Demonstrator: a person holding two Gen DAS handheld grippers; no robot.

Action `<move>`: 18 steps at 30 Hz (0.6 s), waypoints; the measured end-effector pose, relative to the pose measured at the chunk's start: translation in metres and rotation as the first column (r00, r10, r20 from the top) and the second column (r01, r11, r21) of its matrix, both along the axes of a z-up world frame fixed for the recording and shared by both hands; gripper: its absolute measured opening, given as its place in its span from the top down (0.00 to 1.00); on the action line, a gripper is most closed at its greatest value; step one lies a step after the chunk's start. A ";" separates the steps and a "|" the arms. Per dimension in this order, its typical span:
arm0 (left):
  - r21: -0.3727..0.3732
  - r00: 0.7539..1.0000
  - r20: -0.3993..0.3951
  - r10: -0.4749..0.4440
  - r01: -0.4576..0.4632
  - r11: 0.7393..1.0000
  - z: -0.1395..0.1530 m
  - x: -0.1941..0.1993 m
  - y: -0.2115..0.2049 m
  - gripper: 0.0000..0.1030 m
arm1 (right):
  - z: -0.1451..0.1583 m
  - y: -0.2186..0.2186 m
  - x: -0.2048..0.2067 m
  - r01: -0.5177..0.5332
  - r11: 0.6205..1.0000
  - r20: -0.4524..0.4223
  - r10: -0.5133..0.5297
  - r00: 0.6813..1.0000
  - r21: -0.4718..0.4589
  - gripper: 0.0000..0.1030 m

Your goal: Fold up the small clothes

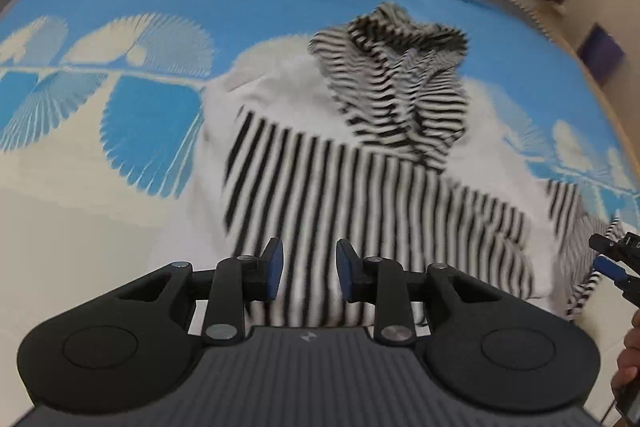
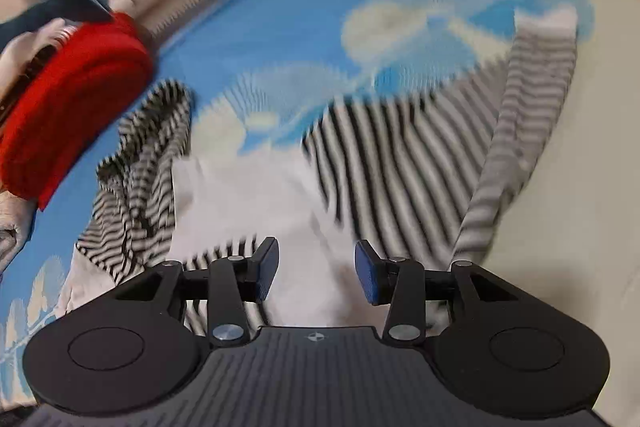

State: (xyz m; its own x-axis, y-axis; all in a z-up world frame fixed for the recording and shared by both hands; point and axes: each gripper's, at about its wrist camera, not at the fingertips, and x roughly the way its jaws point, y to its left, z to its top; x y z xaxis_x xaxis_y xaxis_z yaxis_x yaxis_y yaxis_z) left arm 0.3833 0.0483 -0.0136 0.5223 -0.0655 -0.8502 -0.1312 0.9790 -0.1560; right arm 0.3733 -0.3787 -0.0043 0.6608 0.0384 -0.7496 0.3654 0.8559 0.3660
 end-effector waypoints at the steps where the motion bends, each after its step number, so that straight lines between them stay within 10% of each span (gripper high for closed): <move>1: -0.004 1.000 0.005 -0.010 0.010 1.000 0.002 -0.001 -0.004 0.69 | 0.003 -0.009 -0.002 0.002 1.000 0.022 -0.002 1.000 -0.019 0.57; 8: 0.004 0.998 -0.001 -0.060 0.060 0.998 0.001 0.005 -0.029 0.69 | 0.004 -0.097 -0.002 0.141 0.979 0.094 -0.128 0.987 -0.144 0.65; 18: 0.003 0.999 -0.023 -0.040 0.041 0.999 -0.009 0.018 -0.028 0.69 | -0.032 -0.166 0.030 0.317 0.948 0.097 -0.315 0.944 -0.001 0.65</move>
State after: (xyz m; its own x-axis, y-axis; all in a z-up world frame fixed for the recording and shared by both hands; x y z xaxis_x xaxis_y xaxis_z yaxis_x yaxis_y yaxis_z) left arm 0.4015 0.0205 -0.0230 0.4997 -0.0829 -0.8622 -0.0949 0.9842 -0.1496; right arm 0.4033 -0.5445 -0.0365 0.7048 -0.1959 -0.6818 0.5825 0.7083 0.3987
